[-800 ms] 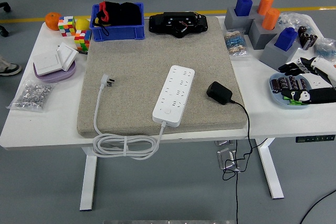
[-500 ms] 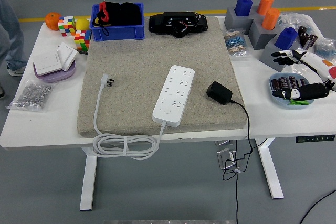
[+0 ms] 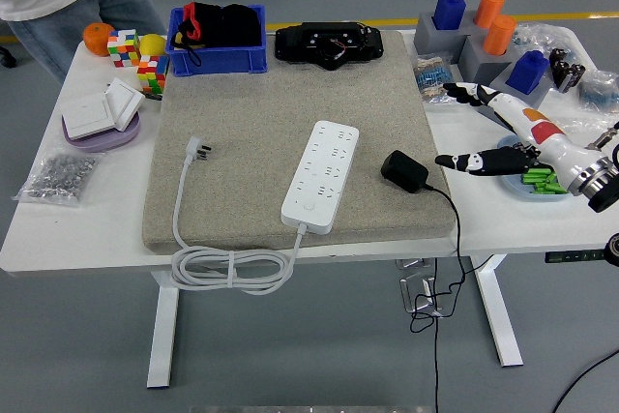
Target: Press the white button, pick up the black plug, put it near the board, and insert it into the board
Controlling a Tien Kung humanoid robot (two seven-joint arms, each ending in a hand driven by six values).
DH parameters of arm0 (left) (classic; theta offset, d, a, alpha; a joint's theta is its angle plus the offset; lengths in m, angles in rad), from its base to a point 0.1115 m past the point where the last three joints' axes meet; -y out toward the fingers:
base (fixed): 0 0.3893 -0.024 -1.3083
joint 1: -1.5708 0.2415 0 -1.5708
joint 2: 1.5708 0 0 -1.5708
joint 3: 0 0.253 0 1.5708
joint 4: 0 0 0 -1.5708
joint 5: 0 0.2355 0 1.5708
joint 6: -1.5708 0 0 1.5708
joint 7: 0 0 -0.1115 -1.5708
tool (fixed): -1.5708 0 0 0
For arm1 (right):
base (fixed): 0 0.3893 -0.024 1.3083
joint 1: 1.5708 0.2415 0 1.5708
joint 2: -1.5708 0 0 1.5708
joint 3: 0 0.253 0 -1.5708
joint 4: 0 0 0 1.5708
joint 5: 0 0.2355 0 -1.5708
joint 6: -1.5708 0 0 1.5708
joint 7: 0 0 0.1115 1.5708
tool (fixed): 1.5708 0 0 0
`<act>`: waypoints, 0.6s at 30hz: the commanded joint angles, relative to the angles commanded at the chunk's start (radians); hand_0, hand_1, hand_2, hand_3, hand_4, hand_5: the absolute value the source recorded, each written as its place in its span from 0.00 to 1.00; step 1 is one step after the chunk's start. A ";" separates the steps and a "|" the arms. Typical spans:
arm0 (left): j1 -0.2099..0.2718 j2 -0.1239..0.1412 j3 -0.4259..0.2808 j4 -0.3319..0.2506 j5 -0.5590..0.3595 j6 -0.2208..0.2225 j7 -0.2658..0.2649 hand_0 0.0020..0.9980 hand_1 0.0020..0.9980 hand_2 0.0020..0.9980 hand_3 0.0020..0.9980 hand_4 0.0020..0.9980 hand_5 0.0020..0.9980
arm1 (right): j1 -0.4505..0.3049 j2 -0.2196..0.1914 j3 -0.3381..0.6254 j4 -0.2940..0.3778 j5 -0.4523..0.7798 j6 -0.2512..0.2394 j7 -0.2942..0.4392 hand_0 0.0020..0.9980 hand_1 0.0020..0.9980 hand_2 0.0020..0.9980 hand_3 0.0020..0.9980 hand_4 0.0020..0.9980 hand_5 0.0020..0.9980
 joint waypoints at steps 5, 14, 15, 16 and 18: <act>0.001 -0.005 -0.005 0.000 0.002 0.000 0.001 0.74 0.72 0.70 0.76 0.69 0.29 | 0.022 0.050 -0.049 -0.074 -0.001 -0.050 0.009 0.84 0.84 0.80 0.86 1.00 0.53; 0.008 -0.009 -0.009 0.000 0.005 -0.001 0.003 0.74 0.72 0.70 0.77 0.69 0.29 | 0.040 0.100 -0.098 -0.177 -0.013 -0.130 0.063 0.83 0.79 0.76 0.82 1.00 0.51; 0.007 -0.009 -0.010 0.000 0.005 -0.001 0.003 0.74 0.72 0.70 0.77 0.69 0.29 | 0.039 0.101 -0.097 -0.180 -0.011 -0.134 0.067 0.83 0.79 0.76 0.82 1.00 0.51; 0.007 -0.009 -0.008 0.000 0.003 -0.001 0.002 0.74 0.72 0.70 0.76 0.69 0.29 | 0.035 0.101 -0.093 -0.179 -0.007 -0.136 0.071 0.84 0.81 0.77 0.81 1.00 0.49; 0.007 -0.008 -0.004 0.000 -0.004 0.000 -0.004 0.74 0.72 0.70 0.76 0.69 0.29 | 0.024 0.097 -0.075 -0.163 0.003 -0.133 0.079 0.84 0.81 0.77 0.81 1.00 0.49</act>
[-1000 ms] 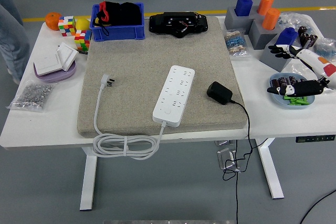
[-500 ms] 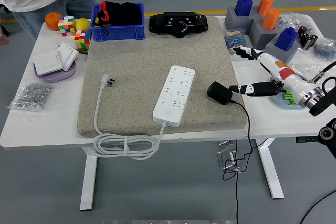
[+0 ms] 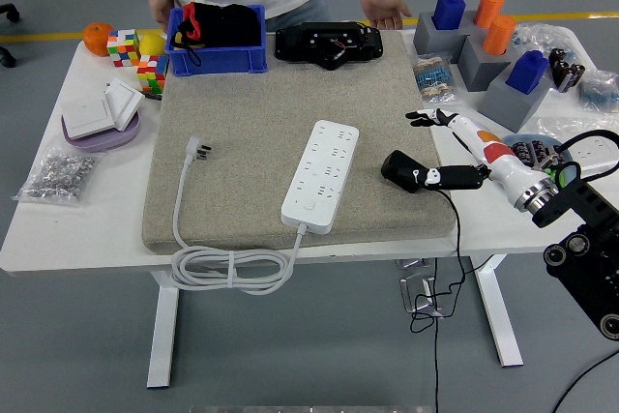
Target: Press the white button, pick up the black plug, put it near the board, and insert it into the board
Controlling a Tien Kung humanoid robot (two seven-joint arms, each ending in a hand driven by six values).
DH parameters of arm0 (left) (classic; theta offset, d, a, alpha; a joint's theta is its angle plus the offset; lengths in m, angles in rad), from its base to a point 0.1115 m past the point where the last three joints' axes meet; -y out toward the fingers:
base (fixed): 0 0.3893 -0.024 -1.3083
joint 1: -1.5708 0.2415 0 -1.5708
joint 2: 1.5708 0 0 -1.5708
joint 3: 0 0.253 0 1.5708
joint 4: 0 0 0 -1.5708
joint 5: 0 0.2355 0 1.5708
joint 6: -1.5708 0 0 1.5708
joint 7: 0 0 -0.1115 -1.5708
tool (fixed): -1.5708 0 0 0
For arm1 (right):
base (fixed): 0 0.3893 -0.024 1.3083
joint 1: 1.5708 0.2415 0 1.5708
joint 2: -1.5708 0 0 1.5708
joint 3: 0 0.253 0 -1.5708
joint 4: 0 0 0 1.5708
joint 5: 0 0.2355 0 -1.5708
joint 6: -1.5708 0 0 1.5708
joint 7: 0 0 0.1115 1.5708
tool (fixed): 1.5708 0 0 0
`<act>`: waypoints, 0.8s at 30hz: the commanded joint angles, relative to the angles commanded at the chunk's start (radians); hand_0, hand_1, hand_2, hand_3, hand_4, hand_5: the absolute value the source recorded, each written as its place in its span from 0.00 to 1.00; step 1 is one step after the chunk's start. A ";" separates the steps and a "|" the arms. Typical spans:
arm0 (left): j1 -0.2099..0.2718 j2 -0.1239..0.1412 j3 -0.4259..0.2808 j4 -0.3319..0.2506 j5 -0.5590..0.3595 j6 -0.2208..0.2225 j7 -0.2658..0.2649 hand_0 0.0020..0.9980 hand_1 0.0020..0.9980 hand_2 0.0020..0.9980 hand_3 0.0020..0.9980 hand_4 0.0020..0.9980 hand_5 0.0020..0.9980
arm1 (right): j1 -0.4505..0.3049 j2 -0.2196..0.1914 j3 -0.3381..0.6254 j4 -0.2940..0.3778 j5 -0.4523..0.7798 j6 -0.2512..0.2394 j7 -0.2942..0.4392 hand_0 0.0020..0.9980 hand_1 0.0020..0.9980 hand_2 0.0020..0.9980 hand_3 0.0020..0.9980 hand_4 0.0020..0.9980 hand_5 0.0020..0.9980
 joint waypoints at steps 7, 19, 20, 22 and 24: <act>0.001 -0.001 -0.009 0.000 0.004 0.000 0.000 0.74 0.72 0.70 0.76 0.69 0.29 | -0.064 -0.046 0.071 0.121 0.074 0.056 0.010 0.84 0.81 0.78 0.83 1.00 0.49; -0.004 -0.003 -0.016 0.000 0.006 0.000 -0.005 0.74 0.72 0.70 0.76 0.69 0.29 | -0.141 -0.083 0.148 0.217 0.069 0.080 -0.009 0.84 0.78 0.77 0.82 1.00 0.47; -0.006 -0.002 -0.015 0.000 0.006 0.000 -0.005 0.74 0.72 0.70 0.76 0.69 0.29 | -0.148 -0.086 0.154 0.224 0.067 0.081 -0.010 0.84 0.78 0.77 0.82 1.00 0.47; -0.007 -0.002 -0.019 0.000 0.010 0.000 -0.004 0.74 0.72 0.70 0.76 0.69 0.29 | -0.160 -0.090 0.161 0.236 0.063 0.082 -0.010 0.84 0.78 0.76 0.82 1.00 0.46; -0.008 -0.003 -0.025 0.000 0.016 0.000 -0.002 0.74 0.72 0.70 0.76 0.69 0.29 | -0.172 -0.094 0.166 0.252 0.058 0.083 -0.012 0.84 0.78 0.76 0.82 1.00 0.46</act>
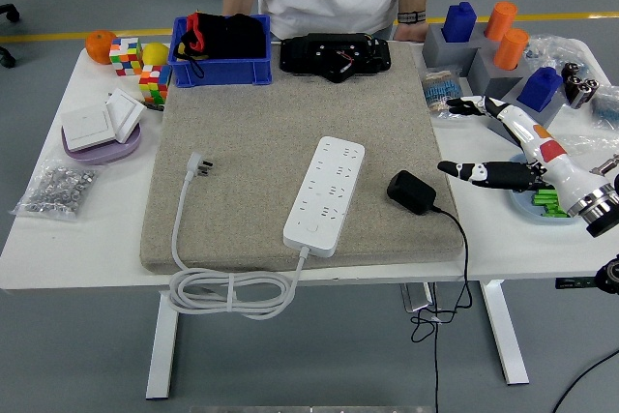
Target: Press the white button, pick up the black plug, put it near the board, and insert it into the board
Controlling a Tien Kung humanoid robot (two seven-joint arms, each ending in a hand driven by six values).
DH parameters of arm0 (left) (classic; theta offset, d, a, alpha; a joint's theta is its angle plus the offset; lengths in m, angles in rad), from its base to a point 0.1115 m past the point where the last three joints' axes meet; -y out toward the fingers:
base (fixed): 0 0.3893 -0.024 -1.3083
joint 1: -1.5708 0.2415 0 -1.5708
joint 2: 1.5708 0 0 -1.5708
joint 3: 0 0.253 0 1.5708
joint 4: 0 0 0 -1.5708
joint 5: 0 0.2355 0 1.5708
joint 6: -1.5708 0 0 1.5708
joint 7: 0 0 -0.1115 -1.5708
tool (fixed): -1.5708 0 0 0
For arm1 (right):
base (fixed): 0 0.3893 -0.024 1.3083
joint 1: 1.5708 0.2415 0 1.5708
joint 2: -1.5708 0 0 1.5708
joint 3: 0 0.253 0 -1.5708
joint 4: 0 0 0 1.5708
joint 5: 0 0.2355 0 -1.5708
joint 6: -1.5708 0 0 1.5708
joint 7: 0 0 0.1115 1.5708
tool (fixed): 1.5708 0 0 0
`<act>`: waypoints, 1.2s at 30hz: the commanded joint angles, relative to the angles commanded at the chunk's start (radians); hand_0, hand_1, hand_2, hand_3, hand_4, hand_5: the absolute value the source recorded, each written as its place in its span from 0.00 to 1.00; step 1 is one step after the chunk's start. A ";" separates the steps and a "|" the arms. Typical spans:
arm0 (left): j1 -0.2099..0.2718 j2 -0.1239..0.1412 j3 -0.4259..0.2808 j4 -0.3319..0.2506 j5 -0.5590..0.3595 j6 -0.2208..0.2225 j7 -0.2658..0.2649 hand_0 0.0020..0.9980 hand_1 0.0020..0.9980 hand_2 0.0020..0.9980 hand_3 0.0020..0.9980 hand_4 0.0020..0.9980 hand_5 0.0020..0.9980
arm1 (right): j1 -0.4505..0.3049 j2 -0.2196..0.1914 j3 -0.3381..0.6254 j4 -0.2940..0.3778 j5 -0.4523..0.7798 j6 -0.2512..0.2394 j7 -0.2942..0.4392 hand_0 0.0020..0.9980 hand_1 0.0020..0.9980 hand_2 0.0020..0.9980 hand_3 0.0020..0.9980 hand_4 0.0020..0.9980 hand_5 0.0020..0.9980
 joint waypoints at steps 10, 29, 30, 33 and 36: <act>-0.005 -0.009 0.000 0.000 -0.002 -0.001 -0.001 0.74 0.72 0.70 0.76 0.69 0.29 | -0.053 -0.017 0.022 0.081 -0.013 0.037 -0.020 0.83 0.72 0.71 0.78 1.00 0.42; -0.010 -0.009 0.004 0.000 -0.006 -0.001 -0.004 0.74 0.72 0.70 0.77 0.69 0.29 | -0.015 -0.008 -0.136 0.201 0.105 0.142 -0.095 0.02 0.04 0.10 0.68 0.21 0.00; -0.010 -0.009 0.005 0.000 -0.007 -0.001 -0.005 0.74 0.72 0.70 0.77 0.69 0.29 | -0.002 -0.001 -0.153 0.185 0.100 0.140 -0.095 0.02 0.04 0.10 0.68 0.21 0.00; -0.011 -0.009 0.009 0.000 -0.009 -0.001 -0.005 0.74 0.72 0.70 0.77 0.69 0.29 | 0.035 0.021 -0.208 0.133 0.072 0.146 -0.100 0.02 0.04 0.10 0.68 0.21 0.00; -0.011 -0.008 0.011 0.000 -0.013 -0.001 -0.006 0.74 0.72 0.70 0.76 0.69 0.29 | 0.059 0.039 -0.253 0.091 0.029 0.158 -0.111 0.00 0.00 0.06 0.65 0.23 0.00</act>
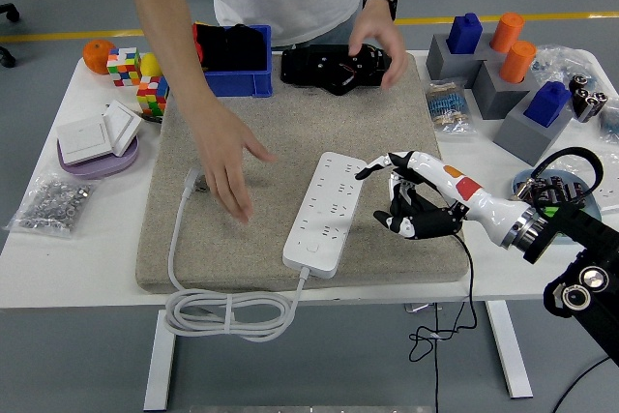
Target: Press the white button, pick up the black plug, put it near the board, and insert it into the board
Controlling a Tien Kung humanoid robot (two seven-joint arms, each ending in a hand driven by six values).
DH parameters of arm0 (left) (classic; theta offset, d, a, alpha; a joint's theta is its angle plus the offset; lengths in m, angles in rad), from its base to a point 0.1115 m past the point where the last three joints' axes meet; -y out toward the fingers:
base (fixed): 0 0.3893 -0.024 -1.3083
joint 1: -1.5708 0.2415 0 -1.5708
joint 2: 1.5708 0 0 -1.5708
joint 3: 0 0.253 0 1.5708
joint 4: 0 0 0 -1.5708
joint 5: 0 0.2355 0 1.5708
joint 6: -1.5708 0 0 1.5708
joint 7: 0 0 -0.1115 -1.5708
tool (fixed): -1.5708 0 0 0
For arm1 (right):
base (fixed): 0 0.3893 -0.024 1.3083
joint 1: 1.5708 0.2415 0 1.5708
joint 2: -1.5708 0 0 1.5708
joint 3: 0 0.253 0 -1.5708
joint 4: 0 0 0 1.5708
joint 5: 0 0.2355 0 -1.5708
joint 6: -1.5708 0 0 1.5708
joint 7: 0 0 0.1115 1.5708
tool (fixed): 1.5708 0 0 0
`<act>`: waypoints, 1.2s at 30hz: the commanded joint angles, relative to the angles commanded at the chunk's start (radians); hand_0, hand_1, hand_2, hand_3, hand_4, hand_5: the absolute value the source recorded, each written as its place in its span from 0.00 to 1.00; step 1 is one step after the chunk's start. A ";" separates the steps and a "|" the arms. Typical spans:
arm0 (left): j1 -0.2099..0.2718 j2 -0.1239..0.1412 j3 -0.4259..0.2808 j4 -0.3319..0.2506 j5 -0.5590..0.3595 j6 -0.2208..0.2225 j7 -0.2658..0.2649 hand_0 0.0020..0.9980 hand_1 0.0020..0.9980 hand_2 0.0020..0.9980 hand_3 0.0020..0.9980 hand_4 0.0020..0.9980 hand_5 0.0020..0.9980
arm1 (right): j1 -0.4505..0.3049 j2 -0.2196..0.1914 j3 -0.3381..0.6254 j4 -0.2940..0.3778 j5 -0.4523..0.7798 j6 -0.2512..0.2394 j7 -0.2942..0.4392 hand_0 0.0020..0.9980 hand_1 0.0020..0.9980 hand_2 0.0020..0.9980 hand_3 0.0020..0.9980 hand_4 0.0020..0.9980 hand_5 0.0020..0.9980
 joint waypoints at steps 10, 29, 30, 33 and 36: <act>0.006 -0.001 -0.009 0.000 0.010 0.000 0.007 0.74 0.72 0.70 0.77 0.69 0.29 | 0.025 0.014 -0.115 -0.064 -0.093 0.037 -0.029 0.00 0.00 0.05 0.67 0.16 0.00; 0.001 -0.004 -0.008 0.000 0.011 0.001 0.006 0.74 0.72 0.70 0.77 0.69 0.29 | 0.044 0.029 -0.128 -0.134 -0.202 -0.020 0.013 0.00 0.00 0.05 0.66 0.17 0.00; 0.001 -0.004 -0.008 0.000 0.012 0.001 0.007 0.74 0.72 0.70 0.77 0.69 0.29 | 0.045 0.030 -0.128 -0.140 -0.213 -0.026 0.015 0.00 0.00 0.05 0.66 0.17 0.00; 0.002 -0.003 -0.007 0.000 0.012 0.001 0.008 0.74 0.72 0.70 0.77 0.69 0.29 | 0.048 0.032 -0.132 -0.153 -0.239 -0.035 0.022 0.00 0.00 0.05 0.66 0.17 0.00; 0.002 -0.003 -0.006 0.000 0.011 0.001 0.007 0.74 0.72 0.70 0.77 0.69 0.29 | 0.048 0.032 -0.145 -0.159 -0.256 -0.039 0.027 0.00 0.00 0.05 0.66 0.16 0.00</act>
